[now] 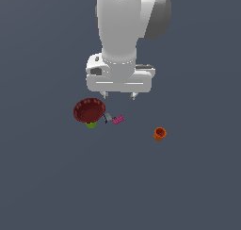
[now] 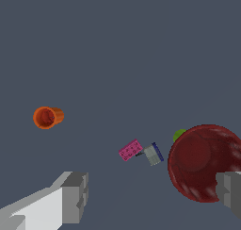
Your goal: Pick up a designated object from a clutter of objects.
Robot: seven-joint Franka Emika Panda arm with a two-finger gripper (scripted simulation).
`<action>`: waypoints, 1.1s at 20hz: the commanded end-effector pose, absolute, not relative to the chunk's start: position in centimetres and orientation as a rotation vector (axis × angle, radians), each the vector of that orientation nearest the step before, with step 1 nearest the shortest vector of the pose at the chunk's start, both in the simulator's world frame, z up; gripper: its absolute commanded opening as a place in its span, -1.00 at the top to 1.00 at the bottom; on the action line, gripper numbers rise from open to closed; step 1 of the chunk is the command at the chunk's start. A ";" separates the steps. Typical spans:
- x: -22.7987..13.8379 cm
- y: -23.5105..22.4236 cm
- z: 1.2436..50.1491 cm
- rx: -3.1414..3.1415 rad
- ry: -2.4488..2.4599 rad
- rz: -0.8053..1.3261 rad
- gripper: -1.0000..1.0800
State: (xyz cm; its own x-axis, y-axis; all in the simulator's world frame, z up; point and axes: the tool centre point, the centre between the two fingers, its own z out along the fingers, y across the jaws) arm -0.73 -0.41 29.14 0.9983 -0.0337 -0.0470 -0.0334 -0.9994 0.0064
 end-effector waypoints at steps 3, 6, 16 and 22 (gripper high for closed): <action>-0.8 -0.4 29.1 3.137 -0.054 -0.077 -0.92; -0.9 -0.1 28.9 3.147 -0.060 -0.092 -0.92; -1.2 0.3 28.6 3.165 -0.075 -0.117 -0.92; -1.3 0.2 27.3 3.168 -0.152 -0.115 -0.92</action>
